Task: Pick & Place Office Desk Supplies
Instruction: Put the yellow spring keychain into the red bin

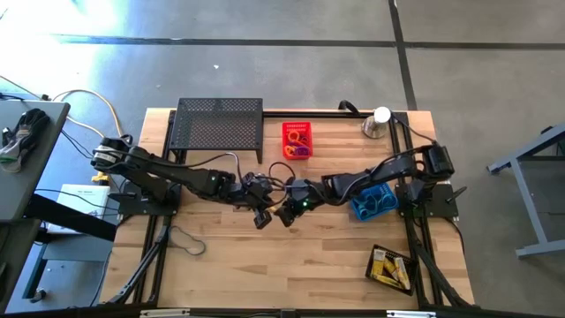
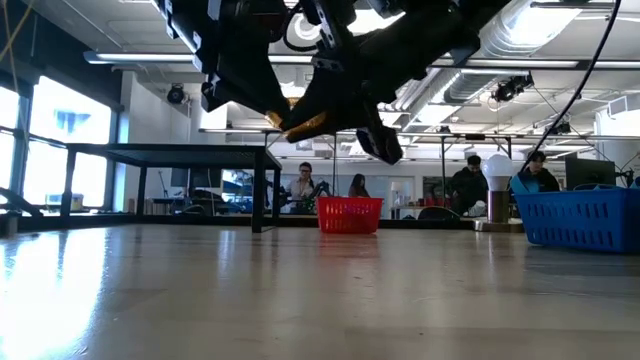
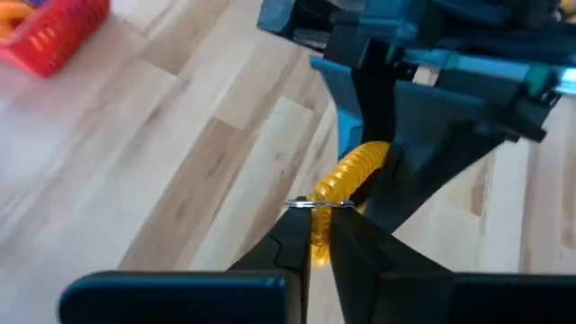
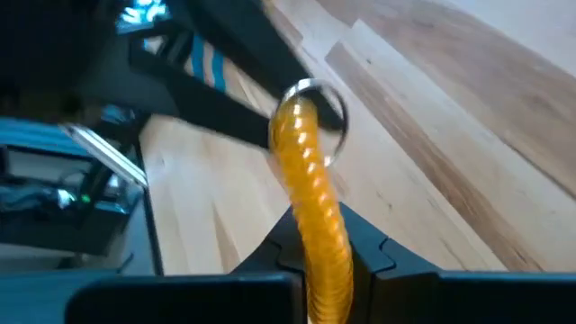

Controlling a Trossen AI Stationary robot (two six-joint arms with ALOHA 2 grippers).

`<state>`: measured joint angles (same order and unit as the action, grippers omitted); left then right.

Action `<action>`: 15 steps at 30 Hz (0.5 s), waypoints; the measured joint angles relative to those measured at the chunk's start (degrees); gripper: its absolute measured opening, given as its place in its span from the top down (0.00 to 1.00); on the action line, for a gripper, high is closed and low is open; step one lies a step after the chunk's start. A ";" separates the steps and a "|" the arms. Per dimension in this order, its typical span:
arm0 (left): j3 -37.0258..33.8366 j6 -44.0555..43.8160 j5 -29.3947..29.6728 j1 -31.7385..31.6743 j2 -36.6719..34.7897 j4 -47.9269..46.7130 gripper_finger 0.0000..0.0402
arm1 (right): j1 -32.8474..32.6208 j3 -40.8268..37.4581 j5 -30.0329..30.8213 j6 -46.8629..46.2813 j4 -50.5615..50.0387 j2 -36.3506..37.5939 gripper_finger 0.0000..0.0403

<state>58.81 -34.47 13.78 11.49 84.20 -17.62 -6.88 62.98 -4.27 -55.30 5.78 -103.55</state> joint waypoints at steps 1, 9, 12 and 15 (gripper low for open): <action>0.00 0.31 -0.44 0.18 0.00 -0.14 0.92 | -0.37 0.00 0.26 0.56 -0.54 0.00 0.96; 0.00 1.45 -0.59 2.43 0.28 0.15 0.71 | -2.18 0.00 2.44 4.10 -8.03 0.00 0.96; 0.00 1.45 -0.37 2.43 0.28 0.14 0.65 | -1.88 0.00 4.48 6.58 -13.27 0.00 0.97; 0.00 1.28 -1.53 2.40 0.28 0.06 0.62 | -0.49 -0.02 5.90 7.64 -18.98 0.86 0.96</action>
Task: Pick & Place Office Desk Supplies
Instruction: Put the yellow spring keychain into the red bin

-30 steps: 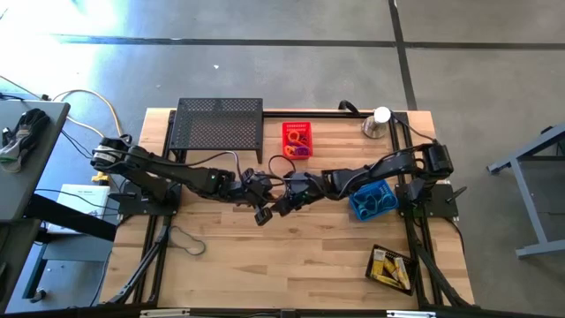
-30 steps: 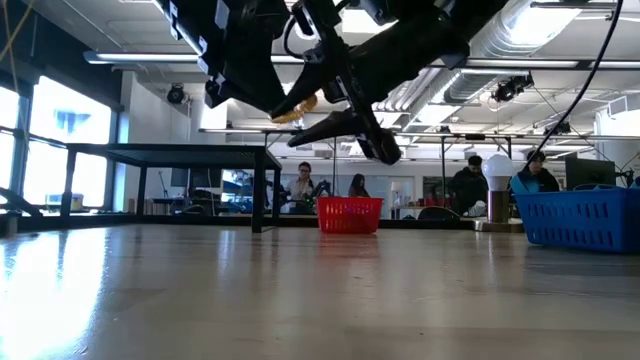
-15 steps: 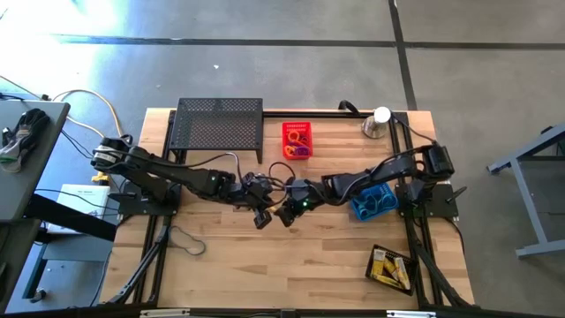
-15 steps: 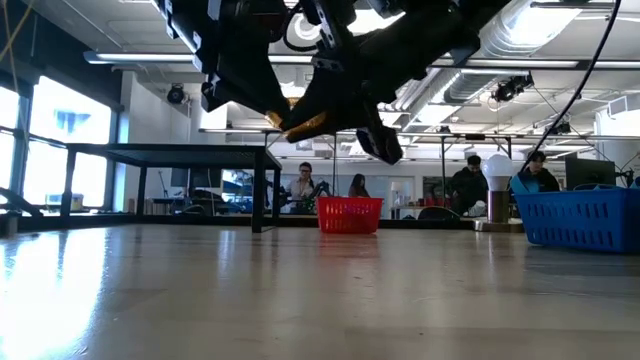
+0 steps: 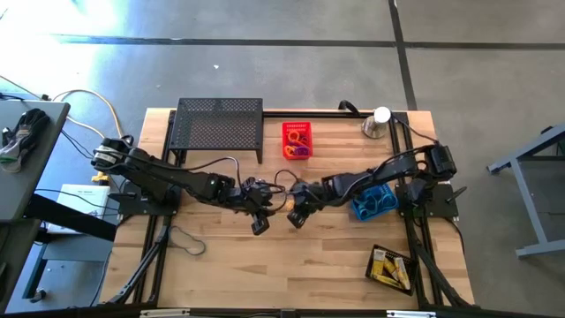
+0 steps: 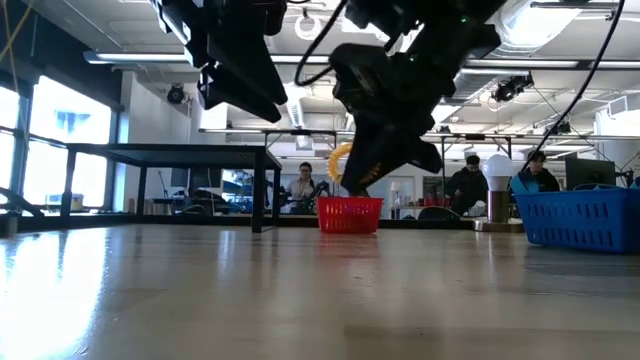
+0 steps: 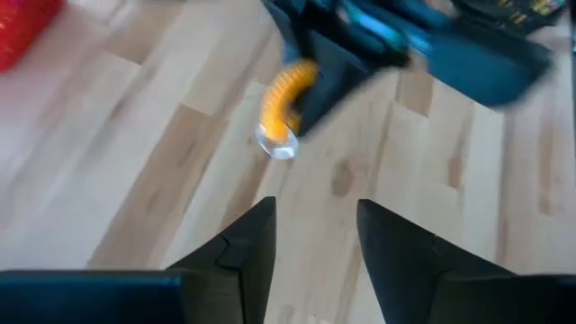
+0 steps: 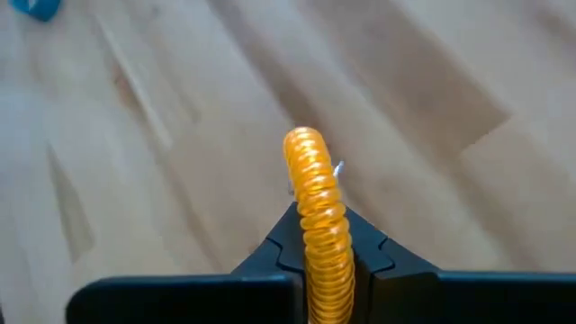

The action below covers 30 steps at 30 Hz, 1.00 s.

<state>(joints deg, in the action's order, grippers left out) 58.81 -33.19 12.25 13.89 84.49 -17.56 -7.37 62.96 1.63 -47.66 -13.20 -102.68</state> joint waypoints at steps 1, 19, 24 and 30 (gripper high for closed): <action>0.00 -0.28 -0.59 0.00 0.00 0.01 0.62 | 0.83 0.00 -0.05 0.24 -0.83 0.33 0.96; 0.02 0.54 -6.27 -1.16 0.00 -6.21 0.62 | 24.96 1.53 1.37 14.96 0.93 5.32 0.96; 0.02 2.78 -7.69 -2.91 0.00 -8.64 0.62 | 30.43 1.55 2.64 16.33 3.45 3.72 0.96; 0.02 3.90 -8.52 -4.78 0.00 -10.91 0.62 | 33.45 1.42 -2.15 16.02 6.20 -2.40 0.95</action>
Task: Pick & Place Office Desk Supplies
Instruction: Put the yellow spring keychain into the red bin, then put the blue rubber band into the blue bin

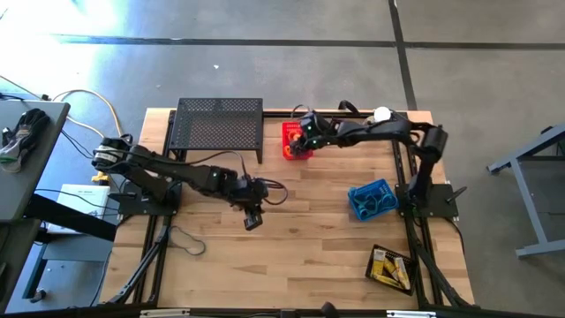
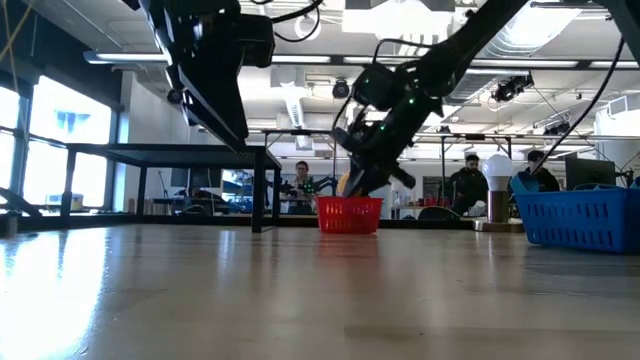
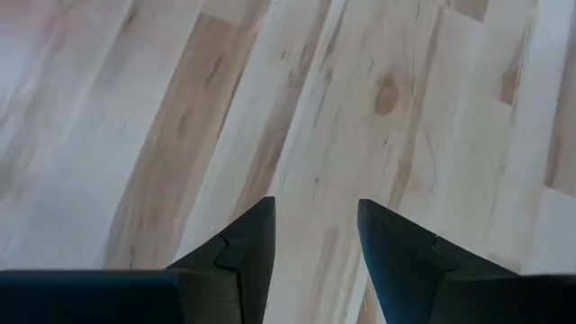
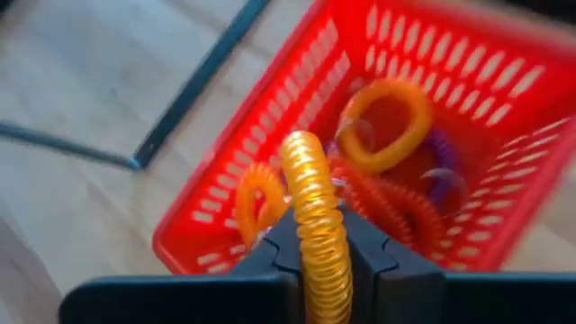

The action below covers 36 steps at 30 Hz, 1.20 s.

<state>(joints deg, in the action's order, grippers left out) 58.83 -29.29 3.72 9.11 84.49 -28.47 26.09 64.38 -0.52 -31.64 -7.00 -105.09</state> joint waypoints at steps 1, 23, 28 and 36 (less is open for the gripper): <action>0.00 0.46 -0.62 -0.34 0.00 -0.08 0.62 | 0.19 0.02 -0.57 0.17 0.27 -0.73 0.93; 0.00 1.48 -21.54 -8.28 -2.72 -21.88 0.62 | -2.58 0.15 -6.04 7.86 2.44 10.52 0.37; 0.00 5.79 -24.63 -3.67 -3.41 -26.71 0.62 | -6.14 0.13 -14.21 6.09 1.56 14.20 0.37; 0.00 2.09 -24.71 10.04 -3.41 -30.60 0.62 | -16.78 0.07 -21.60 4.92 0.96 14.33 0.37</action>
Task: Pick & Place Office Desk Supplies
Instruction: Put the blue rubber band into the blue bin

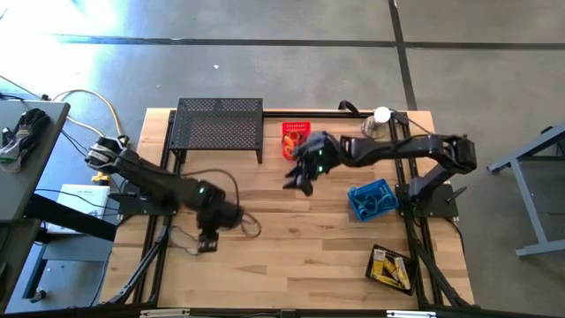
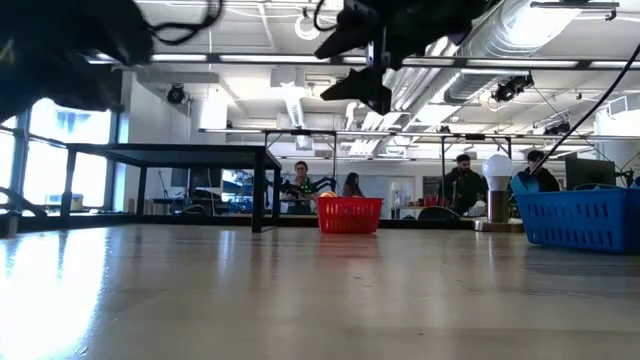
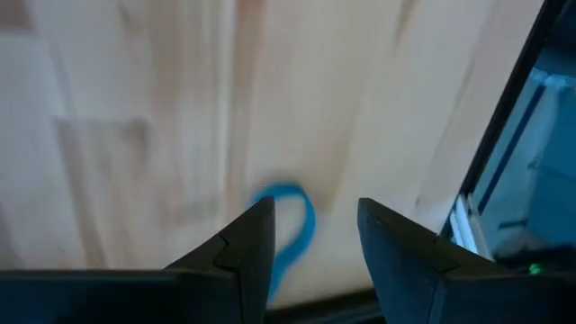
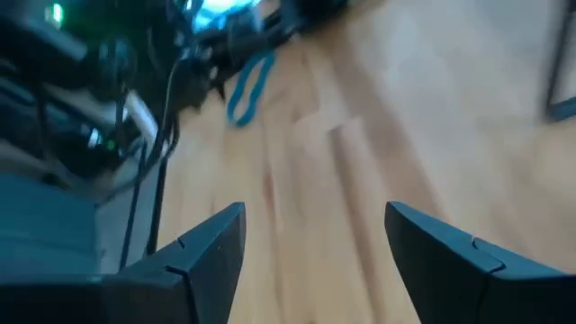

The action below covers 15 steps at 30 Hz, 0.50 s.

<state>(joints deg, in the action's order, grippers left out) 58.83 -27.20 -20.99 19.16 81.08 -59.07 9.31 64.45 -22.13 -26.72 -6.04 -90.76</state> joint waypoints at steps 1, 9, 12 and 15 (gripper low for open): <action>0.00 -1.27 0.14 1.94 0.00 -0.43 0.62 | -1.70 0.00 0.87 0.00 -0.30 0.02 0.37; -0.02 -7.14 15.13 17.29 0.00 -0.85 0.62 | -12.89 0.00 11.84 -2.78 -1.92 0.00 0.37; -0.09 -7.10 19.90 22.27 0.01 -1.16 0.62 | -15.38 0.00 12.18 -3.13 -1.87 0.00 0.37; -0.63 -8.59 23.12 26.08 0.09 -2.91 0.62 | -17.94 -0.01 13.86 -3.07 -1.91 0.00 0.37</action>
<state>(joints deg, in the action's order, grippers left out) 58.20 -35.79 2.14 45.23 81.17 -61.98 -8.63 64.44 -8.26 -29.79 -7.95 -90.76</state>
